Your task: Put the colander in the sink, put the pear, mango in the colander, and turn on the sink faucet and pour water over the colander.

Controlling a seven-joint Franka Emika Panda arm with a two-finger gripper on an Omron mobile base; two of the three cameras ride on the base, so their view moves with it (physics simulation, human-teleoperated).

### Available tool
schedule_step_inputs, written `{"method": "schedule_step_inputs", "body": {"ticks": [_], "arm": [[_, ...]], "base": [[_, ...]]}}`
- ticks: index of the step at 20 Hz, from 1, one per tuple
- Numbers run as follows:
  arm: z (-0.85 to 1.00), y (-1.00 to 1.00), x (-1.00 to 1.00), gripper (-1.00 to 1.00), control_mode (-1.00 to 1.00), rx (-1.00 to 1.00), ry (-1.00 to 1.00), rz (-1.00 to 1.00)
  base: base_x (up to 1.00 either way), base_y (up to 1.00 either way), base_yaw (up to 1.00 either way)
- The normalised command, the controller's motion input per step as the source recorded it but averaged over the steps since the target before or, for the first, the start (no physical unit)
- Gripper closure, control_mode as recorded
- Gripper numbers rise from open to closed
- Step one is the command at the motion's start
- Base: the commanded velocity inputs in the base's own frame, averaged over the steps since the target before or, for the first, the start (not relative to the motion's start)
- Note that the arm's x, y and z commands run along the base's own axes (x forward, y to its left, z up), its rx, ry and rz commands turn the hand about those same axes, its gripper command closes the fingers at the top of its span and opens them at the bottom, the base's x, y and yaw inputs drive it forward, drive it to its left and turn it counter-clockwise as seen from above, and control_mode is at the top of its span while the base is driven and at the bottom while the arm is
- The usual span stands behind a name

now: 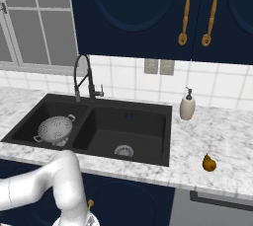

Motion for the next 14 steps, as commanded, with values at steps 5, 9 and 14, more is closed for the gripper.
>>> {"method": "schedule_step_inputs", "body": {"ticks": [5, 9, 14], "arm": [[0.72, -1.0, -0.19, 1.0, -1.0, 0.45, 0.04, -0.22], [0.75, -1.0, -0.13, 1.0, -1.0, 0.47, 0.02, -0.23], [1.0, -1.0, -0.34, 1.0, -1.0, 0.56, 0.08, -0.16]], "base": [[0.0, 0.0, 0.0], [0.0, 0.0, 0.0], [0.0, 0.0, 0.0]]}}
